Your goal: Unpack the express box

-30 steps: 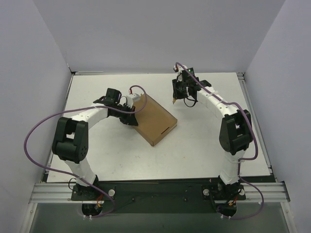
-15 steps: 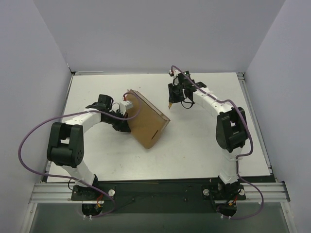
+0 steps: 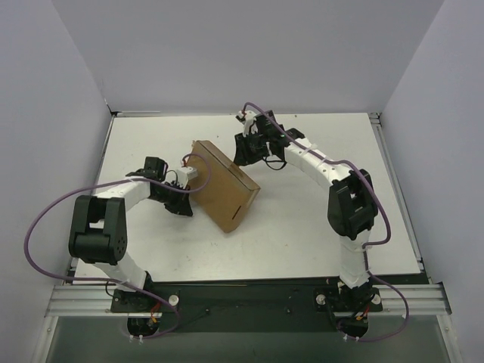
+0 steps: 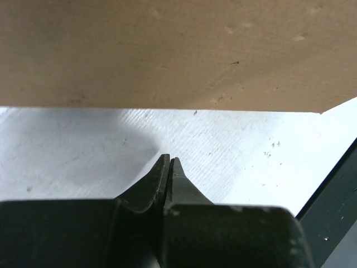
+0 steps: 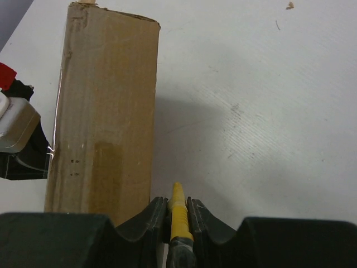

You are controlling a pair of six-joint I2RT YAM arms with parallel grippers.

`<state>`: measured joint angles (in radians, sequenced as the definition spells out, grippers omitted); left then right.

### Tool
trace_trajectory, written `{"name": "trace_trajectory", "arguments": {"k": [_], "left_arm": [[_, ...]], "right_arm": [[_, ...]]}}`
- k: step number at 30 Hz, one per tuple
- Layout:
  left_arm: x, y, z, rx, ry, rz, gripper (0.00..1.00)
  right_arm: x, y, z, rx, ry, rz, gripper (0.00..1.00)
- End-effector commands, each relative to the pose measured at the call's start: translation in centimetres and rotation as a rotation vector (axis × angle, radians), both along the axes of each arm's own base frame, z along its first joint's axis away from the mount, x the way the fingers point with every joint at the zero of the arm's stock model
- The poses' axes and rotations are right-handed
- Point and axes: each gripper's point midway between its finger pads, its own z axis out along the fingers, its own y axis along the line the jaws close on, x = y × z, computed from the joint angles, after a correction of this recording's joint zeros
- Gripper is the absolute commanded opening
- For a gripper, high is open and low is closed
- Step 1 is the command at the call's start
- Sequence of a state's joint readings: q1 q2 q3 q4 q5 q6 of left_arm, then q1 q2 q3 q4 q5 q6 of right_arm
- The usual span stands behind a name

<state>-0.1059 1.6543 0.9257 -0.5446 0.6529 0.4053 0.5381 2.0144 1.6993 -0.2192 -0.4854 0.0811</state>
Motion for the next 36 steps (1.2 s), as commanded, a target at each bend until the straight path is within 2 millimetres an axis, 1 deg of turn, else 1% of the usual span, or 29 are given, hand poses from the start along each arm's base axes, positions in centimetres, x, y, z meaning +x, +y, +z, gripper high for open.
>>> {"name": "trace_trajectory", "arguments": {"k": [1,6,9,11,12,13,14,16,17,18,19,20,21,22,23,24,25,26,27,28,29,30,31,32,33,34,35,36], "left_arm": [[-0.1,1.0,1.3,-0.007,-0.04,0.014,0.0],[0.0,1.0,1.3,-0.022,-0.024,0.031,0.0],[-0.5,1.5,2.2,-0.03,0.006,0.038,0.0],[-0.2,3.1,4.1,-0.045,-0.021,0.081,0.0],[0.3,3.8,4.9,-0.048,-0.04,0.114,0.0],[0.8,4.4,6.2,-0.05,-0.079,0.138,0.0],[1.9,5.8,7.5,-0.046,-0.117,0.186,0.0],[3.2,6.9,9.3,-0.045,-0.163,0.224,0.0],[3.9,7.7,10.0,-0.041,-0.182,0.248,0.0],[5.1,8.1,11.5,-0.033,-0.234,0.251,0.01],[5.6,8.5,11.9,-0.021,-0.253,0.255,0.05],[6.2,8.8,12.6,-0.01,-0.29,0.241,0.14],[6.9,8.9,13.8,-0.011,-0.334,0.219,0.2],[7.0,8.8,14.0,-0.008,-0.35,0.191,0.25],[6.7,8.7,14.0,-0.003,-0.367,0.135,0.43],[6.5,8.7,14.1,0.004,-0.373,0.101,0.51],[5.7,8.6,13.9,0.009,-0.341,0.072,0.52],[5.2,8.5,13.7,0.022,-0.365,-0.016,0.51],[4.2,7.7,13.9,-0.017,-0.366,-0.087,0.5],[3.0,7.3,13.6,-0.038,-0.354,-0.15,0.48],[0.9,6.8,13.0,-0.051,-0.344,-0.246,0.48],[0.0,6.5,12.6,-0.054,-0.347,-0.287,0.46],[-0.5,6.2,12.8,-0.031,-0.402,-0.332,0.45],[-1.8,5.8,10.9,-0.021,-0.412,-0.384,0.44],[-2.1,5.7,10.3,0.016,-0.454,-0.417,0.42],[-1.0,5.4,10.7,0.106,-0.601,-0.469,0.41],[-2.0,5.0,8.6,0.132,-0.608,-0.493,0.41],[-1.9,4.8,8.1,0.168,-0.658,-0.515,0.41]], "right_arm": [[-0.1,1.5,2.6,0.069,-0.022,0.041,0.0],[-0.6,2.3,3.2,0.109,-0.005,0.067,0.0],[-0.7,2.3,3.6,0.113,-0.013,0.07,0.0],[-0.9,2.4,4.2,0.119,-0.025,0.087,0.0],[-1.1,2.5,4.4,0.124,-0.028,0.098,0.0],[-1.1,2.5,4.6,0.125,-0.031,0.104,0.0],[-1.3,2.7,5.0,0.129,-0.039,0.113,0.0],[-1.6,3.1,5.1,0.132,-0.041,0.128,0.0],[-1.8,3.2,5.2,0.133,-0.04,0.132,0.0],[-2.0,3.5,5.2,0.133,-0.043,0.142,0.0],[-2.2,3.7,5.1,0.131,-0.041,0.147,0.0],[-2.3,3.8,5.2,0.129,-0.043,0.15,0.0],[-2.5,3.9,5.0,0.127,-0.039,0.153,0.0],[-2.8,4.1,5.0,0.127,-0.037,0.159,0.0],[-2.9,4.1,5.1,0.126,-0.04,0.162,0.0],[-3.1,4.1,4.8,0.119,-0.036,0.162,0.0],[-3.3,4.2,4.9,0.116,-0.037,0.166,0.0],[-3.5,4.2,4.8,0.111,-0.037,0.166,0.0],[-3.5,4.1,4.8,0.108,-0.04,0.165,0.0],[-3.9,4.2,4.6,0.103,-0.037,0.172,0.0],[-4.1,4.1,4.5,0.097,-0.036,0.174,0.0],[-4.1,4.2,4.3,0.094,-0.035,0.175,0.0],[-4.2,4.1,4.2,0.089,-0.033,0.174,0.0],[-4.1,4.1,4.2,0.088,-0.033,0.172,0.0],[-4.1,4.2,4.1,0.085,-0.032,0.169,0.0],[-3.9,4.3,4.1,0.082,-0.035,0.164,0.0],[-3.9,4.4,4.0,0.079,-0.035,0.164,0.0],[-3.9,4.5,4.1,0.08,-0.037,0.165,0.0]]}}
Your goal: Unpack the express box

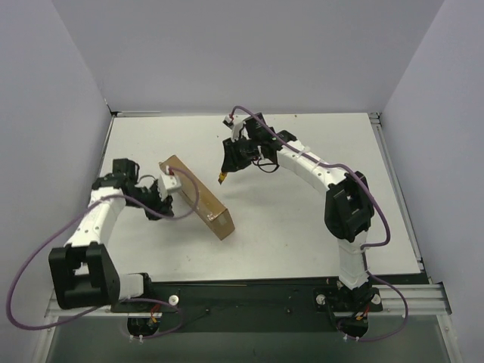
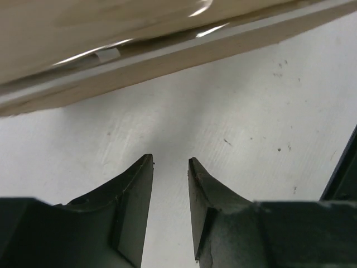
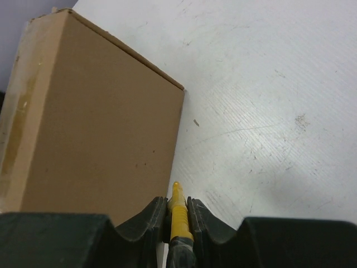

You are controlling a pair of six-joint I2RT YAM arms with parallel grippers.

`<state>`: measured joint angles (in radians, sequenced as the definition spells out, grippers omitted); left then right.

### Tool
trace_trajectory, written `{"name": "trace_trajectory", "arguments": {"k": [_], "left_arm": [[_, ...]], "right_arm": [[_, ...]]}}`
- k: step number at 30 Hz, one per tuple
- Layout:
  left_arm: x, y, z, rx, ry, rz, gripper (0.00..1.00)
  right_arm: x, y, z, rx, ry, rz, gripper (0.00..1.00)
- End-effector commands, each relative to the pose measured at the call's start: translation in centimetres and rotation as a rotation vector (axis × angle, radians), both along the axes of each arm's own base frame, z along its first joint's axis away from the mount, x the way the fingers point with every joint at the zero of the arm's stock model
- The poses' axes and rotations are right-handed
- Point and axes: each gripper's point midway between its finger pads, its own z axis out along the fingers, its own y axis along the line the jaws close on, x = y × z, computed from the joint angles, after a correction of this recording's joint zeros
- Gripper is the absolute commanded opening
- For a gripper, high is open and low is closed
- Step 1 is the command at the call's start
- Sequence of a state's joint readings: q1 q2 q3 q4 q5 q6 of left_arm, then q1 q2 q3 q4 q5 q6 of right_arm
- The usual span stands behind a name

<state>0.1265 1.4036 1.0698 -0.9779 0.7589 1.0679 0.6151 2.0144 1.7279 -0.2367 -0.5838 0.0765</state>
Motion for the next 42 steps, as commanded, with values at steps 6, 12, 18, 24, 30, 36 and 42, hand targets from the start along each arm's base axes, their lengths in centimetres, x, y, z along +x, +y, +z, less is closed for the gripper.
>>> {"name": "trace_trajectory", "arguments": {"k": [6,12,18,24,30,36,42], "left_arm": [[-1.8,-5.2,-2.6,0.179,-0.458,-0.421,0.4],[-3.5,-9.6,-4.6,0.168,-0.51,-0.579,0.4],[-5.4,-13.6,-6.0,0.147,-0.618,-0.761,0.4],[-4.3,-17.3,-7.4,0.131,-0.623,-0.774,0.41],[-0.6,-22.2,-9.1,0.122,-0.658,-0.739,0.41],[2.5,-24.8,-9.7,0.158,-0.691,-0.717,0.41],[-1.0,-22.9,-9.1,0.14,-0.538,-0.818,0.41]], "right_arm": [[-0.2,1.2,2.3,0.012,-0.069,0.021,0.0],[-0.1,1.7,2.0,0.016,-0.061,0.026,0.0],[0.7,1.8,2.3,0.022,-0.066,0.007,0.0],[1.5,1.4,2.3,0.023,-0.066,-0.009,0.0],[4.0,-0.3,2.3,0.005,-0.101,-0.066,0.0],[8.1,-2.9,2.3,-0.05,-0.177,-0.2,0.0],[12.0,-7.0,5.3,-0.114,-0.323,-0.385,0.0]]}}
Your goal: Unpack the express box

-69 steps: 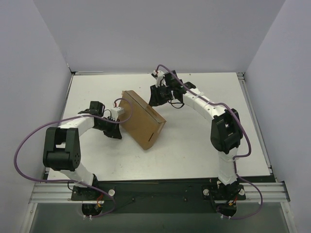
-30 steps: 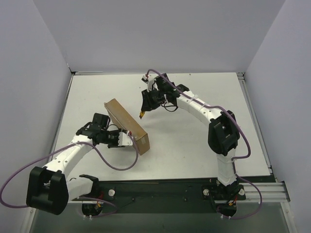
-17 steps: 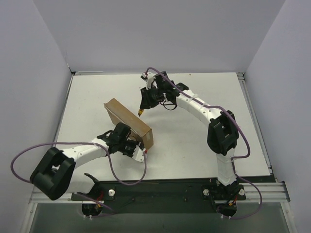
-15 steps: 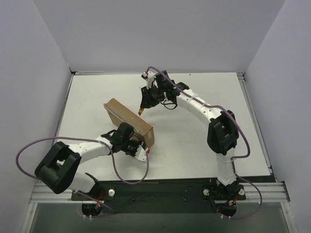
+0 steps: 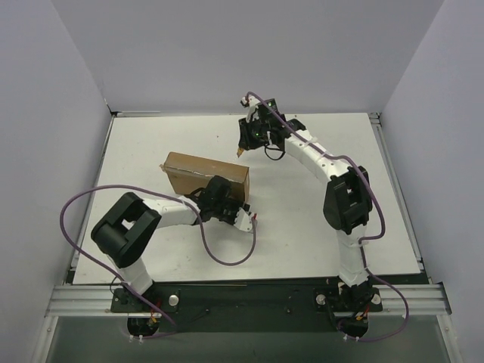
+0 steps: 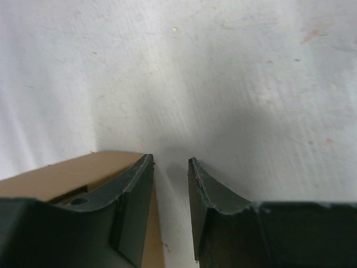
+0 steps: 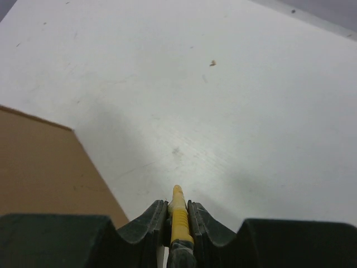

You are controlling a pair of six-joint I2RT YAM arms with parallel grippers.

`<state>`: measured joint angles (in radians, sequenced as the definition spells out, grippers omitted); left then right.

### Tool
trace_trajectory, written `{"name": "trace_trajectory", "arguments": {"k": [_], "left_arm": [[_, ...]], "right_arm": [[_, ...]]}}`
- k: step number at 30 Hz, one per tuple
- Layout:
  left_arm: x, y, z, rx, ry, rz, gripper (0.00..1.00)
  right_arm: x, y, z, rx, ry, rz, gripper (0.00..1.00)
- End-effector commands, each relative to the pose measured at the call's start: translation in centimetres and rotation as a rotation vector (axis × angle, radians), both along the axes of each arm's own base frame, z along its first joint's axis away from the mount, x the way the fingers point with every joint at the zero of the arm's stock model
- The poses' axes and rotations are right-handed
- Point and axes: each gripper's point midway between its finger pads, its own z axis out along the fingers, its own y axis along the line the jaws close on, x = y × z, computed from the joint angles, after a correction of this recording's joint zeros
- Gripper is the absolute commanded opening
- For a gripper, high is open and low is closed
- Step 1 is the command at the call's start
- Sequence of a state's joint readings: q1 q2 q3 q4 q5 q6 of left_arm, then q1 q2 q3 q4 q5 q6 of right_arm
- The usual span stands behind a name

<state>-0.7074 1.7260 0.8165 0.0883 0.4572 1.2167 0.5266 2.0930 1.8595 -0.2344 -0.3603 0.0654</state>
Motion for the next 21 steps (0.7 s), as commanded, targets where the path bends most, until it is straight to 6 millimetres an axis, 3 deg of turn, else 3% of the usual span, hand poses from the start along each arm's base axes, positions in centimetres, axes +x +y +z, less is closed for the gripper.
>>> {"name": "trace_trajectory", "arguments": {"k": [1,2,3,5,6,8,9,10,11,12,13,14,15,17,18,20,21], "left_arm": [[-3.1,2.0,1.1,0.063,0.178,0.006,0.42],[-2.5,1.9,2.8,0.056,0.202,0.046,0.43],[-4.4,3.7,2.7,0.126,0.323,0.089,0.42],[-4.4,5.6,5.1,0.097,0.456,0.154,0.39],[-6.2,7.6,6.0,0.118,0.55,0.177,0.38],[-6.3,10.1,7.9,0.073,0.586,0.2,0.33],[-7.6,11.6,9.2,0.1,0.589,0.213,0.31],[-7.9,12.5,9.7,0.132,0.564,0.213,0.19],[-7.8,14.2,9.8,0.196,0.525,0.25,0.11],[-8.3,15.2,11.1,0.213,0.494,0.265,0.04],[-7.9,16.2,11.7,0.215,0.467,0.311,0.0],[-6.7,17.8,12.4,0.197,0.436,0.397,0.0],[-4.5,18.7,14.4,0.122,0.344,0.475,0.0],[-1.2,20.7,17.0,-0.016,0.291,0.696,0.0],[1.1,23.3,18.8,-0.091,0.229,0.807,0.0],[3.5,25.7,23.1,-0.22,0.169,0.921,0.0],[5.9,28.1,25.2,-0.303,0.107,1.011,0.0]], "right_arm": [[4.3,-3.8,5.4,-0.073,-0.221,-0.19,0.0],[4.6,-4.4,5.7,-0.097,-0.246,-0.212,0.0],[4.5,-5.1,7.0,-0.101,-0.271,-0.24,0.0],[4.4,-7.6,6.7,-0.204,-0.311,-0.299,0.0],[4.0,-8.6,8.0,-0.219,-0.337,-0.329,0.0],[3.0,-10.7,6.7,-0.281,-0.319,-0.364,0.0],[2.1,-11.4,7.6,-0.283,-0.33,-0.371,0.0],[1.6,-12.0,7.4,-0.292,-0.319,-0.379,0.0],[0.3,-12.9,6.0,-0.328,-0.277,-0.381,0.0],[-0.5,-13.6,6.9,-0.32,-0.279,-0.393,0.0],[-1.3,-14.1,6.9,-0.327,-0.27,-0.395,0.0],[-2.9,-14.6,5.0,-0.352,-0.219,-0.37,0.0],[-3.9,-14.7,5.7,-0.337,-0.225,-0.356,0.0],[-5.5,-15.1,4.8,-0.359,-0.201,-0.318,0.0],[-6.5,-15.4,4.3,-0.36,-0.187,-0.308,0.0],[-7.4,-15.7,4.0,-0.356,-0.175,-0.309,0.0],[-8.1,-15.8,3.5,-0.354,-0.163,-0.3,0.0]]}}
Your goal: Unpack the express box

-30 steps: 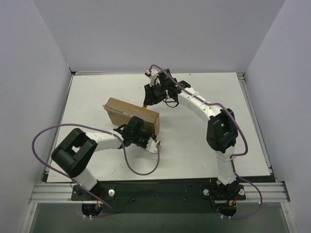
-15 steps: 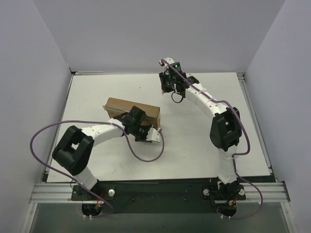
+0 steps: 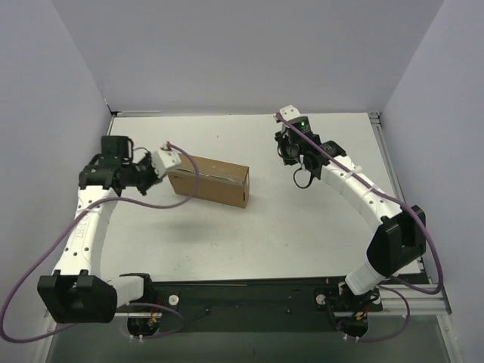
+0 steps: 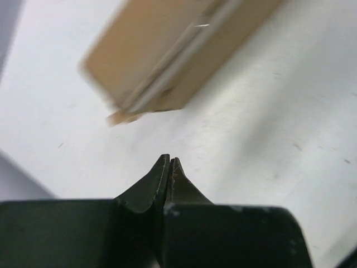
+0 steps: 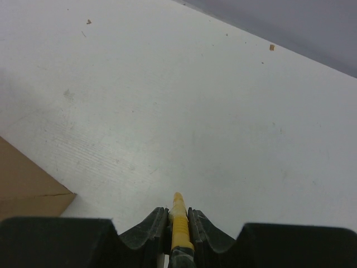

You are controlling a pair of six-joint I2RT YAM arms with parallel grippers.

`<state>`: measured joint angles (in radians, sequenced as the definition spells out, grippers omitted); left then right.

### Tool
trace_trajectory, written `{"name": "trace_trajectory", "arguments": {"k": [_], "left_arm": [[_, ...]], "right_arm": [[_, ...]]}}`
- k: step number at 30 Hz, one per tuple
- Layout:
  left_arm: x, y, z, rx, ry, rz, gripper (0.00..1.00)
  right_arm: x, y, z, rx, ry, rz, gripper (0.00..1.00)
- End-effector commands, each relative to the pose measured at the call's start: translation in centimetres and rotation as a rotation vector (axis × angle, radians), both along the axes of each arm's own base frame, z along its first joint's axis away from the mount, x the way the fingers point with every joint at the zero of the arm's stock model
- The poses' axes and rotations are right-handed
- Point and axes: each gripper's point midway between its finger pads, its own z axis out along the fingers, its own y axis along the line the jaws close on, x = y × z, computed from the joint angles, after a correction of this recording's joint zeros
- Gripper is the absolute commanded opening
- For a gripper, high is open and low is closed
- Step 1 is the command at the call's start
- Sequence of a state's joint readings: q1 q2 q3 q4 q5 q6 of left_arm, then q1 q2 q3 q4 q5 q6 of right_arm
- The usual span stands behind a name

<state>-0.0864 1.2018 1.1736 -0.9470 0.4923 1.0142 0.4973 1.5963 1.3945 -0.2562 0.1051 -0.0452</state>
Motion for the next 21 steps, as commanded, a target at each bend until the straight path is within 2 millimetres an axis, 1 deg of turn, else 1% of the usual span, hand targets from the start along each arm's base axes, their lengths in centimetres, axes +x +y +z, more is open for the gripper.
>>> {"name": "trace_trajectory", "arguments": {"k": [1,2,3,4,5,6,7,8,9,10,11,12,13,14,15,16,17,18,20,21], "left_arm": [[7.4,6.6,9.8,-0.219,-0.245,0.428,0.0],[8.3,7.7,10.4,-0.247,-0.258,0.48,0.0],[9.9,9.6,10.1,-0.263,-0.26,0.553,0.0],[10.6,11.0,10.0,-0.287,-0.244,0.653,0.0],[11.2,11.7,9.3,-0.295,-0.223,0.692,0.0],[12.0,12.2,7.5,-0.295,-0.169,0.727,0.0],[12.2,12.4,6.4,-0.303,-0.131,0.765,0.0],[12.3,12.3,5.4,-0.312,-0.092,0.778,0.0],[12.2,12.0,3.4,-0.316,-0.012,0.79,0.0],[12.0,11.2,2.3,-0.331,0.04,0.782,0.0],[11.4,10.7,0.7,-0.327,0.102,0.785,0.0],[11.2,10.1,-0.4,-0.334,0.144,0.781,0.0],[10.9,9.2,-1.1,-0.348,0.174,0.76,0.0],[10.7,8.5,-1.3,-0.372,0.185,0.736,0.0],[10.2,7.9,-2.2,-0.382,0.21,0.732,0.0],[10.1,7.6,-2.6,-0.388,0.217,0.729,0.0],[10.3,7.0,-2.7,-0.397,0.208,0.71,0.0],[10.1,6.7,-3.5,-0.399,0.223,0.708,0.0],[10.4,5.8,-3.9,-0.411,0.216,0.685,0.0],[10.2,5.4,-4.5,-0.412,0.228,0.679,0.0]], "right_arm": [[-2.8,-0.7,-1.1,-0.014,0.048,0.018,0.0],[-3.1,-0.6,-1.2,-0.002,0.056,0.021,0.0],[-3.5,-0.2,-1.1,0.006,0.058,0.033,0.0],[-4.0,0.5,-1.5,0.017,0.074,0.057,0.0],[-4.2,0.9,-1.4,0.028,0.073,0.064,0.0],[-4.4,1.3,-1.5,0.03,0.075,0.069,0.0],[-4.5,1.7,-1.5,0.037,0.075,0.077,0.0],[-4.8,2.4,-1.5,0.04,0.073,0.093,0.0],[-4.9,2.7,-1.6,0.042,0.071,0.101,0.0],[-5.2,3.2,-1.8,0.059,0.08,0.099,0.0],[-5.7,3.9,-2.2,0.061,0.092,0.116,0.0],[-6.1,4.5,-2.5,0.061,0.102,0.136,0.0],[-6.4,4.9,-2.8,0.053,0.105,0.154,0.0],[-6.8,5.7,-3.0,0.043,0.098,0.178,0.0],[-6.9,6.1,-3.1,0.039,0.09,0.192,0.0],[-6.9,6.4,-3.2,0.037,0.089,0.196,0.0],[-6.7,6.8,-3.2,0.02,0.082,0.219,0.0],[-6.7,7.2,-3.2,0.021,0.081,0.225,0.0],[-6.4,7.5,-3.2,0.017,0.081,0.229,0.0],[-6.1,8.0,-3.1,0.017,0.083,0.233,0.0]]}}
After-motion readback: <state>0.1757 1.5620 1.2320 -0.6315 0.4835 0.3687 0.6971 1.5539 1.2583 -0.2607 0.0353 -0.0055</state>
